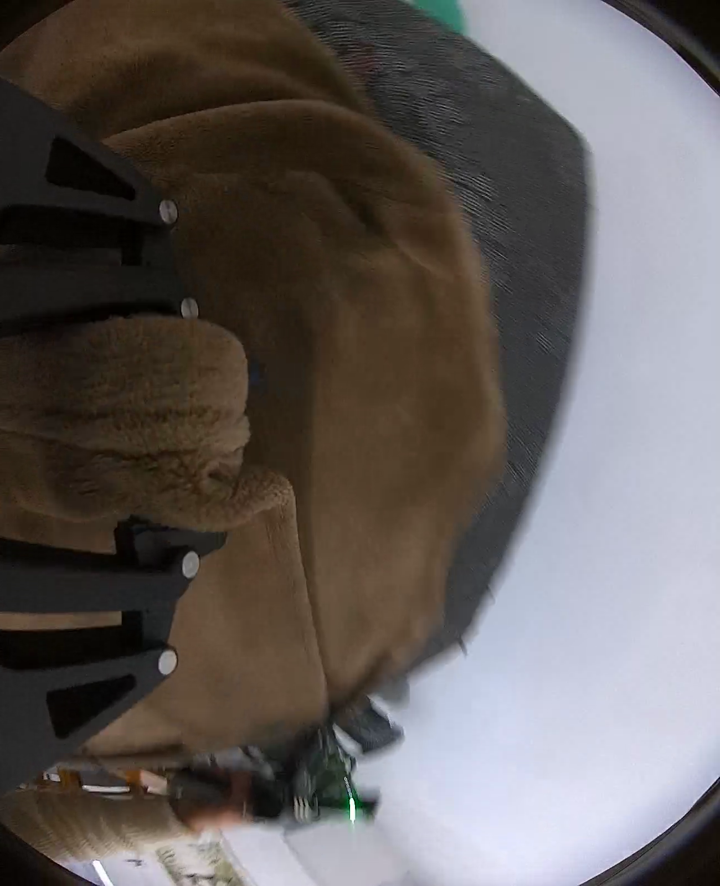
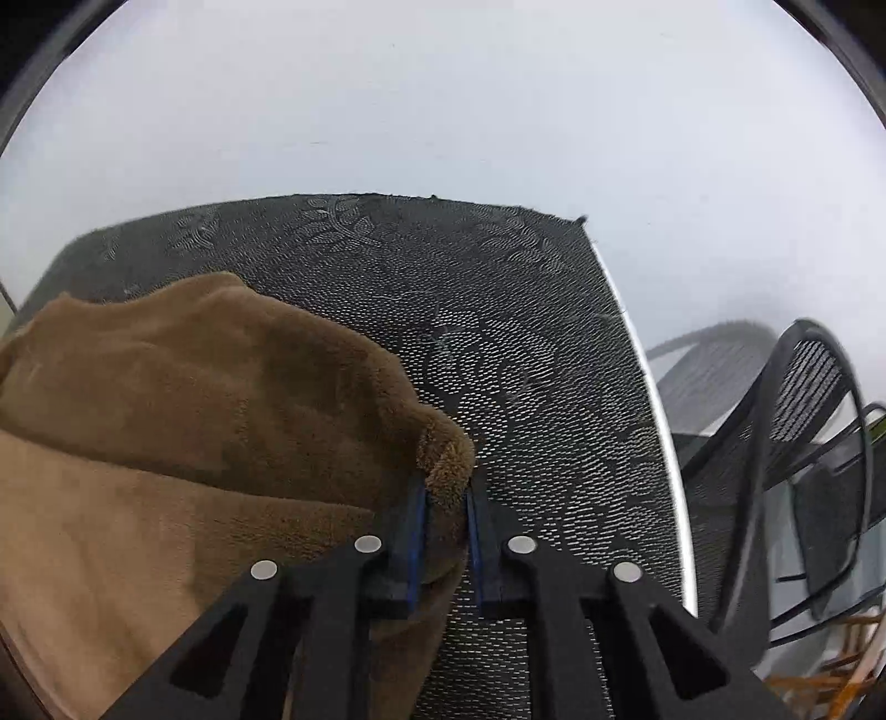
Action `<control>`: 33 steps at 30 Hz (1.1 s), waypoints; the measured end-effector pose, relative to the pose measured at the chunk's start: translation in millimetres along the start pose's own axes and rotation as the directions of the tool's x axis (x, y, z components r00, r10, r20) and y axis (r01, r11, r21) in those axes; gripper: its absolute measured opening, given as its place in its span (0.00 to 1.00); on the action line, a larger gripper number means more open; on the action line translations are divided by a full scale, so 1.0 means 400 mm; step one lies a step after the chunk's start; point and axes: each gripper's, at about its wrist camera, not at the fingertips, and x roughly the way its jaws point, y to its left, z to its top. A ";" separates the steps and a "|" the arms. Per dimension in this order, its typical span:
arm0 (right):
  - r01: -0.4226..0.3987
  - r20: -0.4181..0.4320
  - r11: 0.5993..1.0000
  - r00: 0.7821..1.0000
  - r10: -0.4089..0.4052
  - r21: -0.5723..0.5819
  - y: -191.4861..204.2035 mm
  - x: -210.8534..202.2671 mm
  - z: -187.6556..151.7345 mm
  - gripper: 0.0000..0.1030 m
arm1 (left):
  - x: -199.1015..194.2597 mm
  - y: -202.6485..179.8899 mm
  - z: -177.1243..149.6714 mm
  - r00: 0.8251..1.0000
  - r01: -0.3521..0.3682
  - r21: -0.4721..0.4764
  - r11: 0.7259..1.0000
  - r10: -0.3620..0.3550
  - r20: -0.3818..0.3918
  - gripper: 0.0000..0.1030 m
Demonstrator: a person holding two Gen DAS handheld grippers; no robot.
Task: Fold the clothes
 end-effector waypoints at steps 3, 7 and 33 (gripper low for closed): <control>-0.015 0.059 1.000 0.998 0.014 0.006 -0.011 -0.053 -0.014 0.31 | -0.013 0.012 0.006 1.000 0.009 -0.010 1.000 -0.009 0.014 0.65; 0.014 0.210 1.000 0.978 -0.014 0.006 -0.024 -0.180 -0.043 0.82 | -0.063 0.024 0.009 0.997 -0.037 -0.022 0.999 0.038 0.073 0.78; -0.183 0.044 0.973 0.981 0.191 -0.142 0.245 -0.122 -0.253 0.90 | -0.068 -0.017 -0.104 0.980 -0.193 0.033 0.981 0.191 0.047 0.80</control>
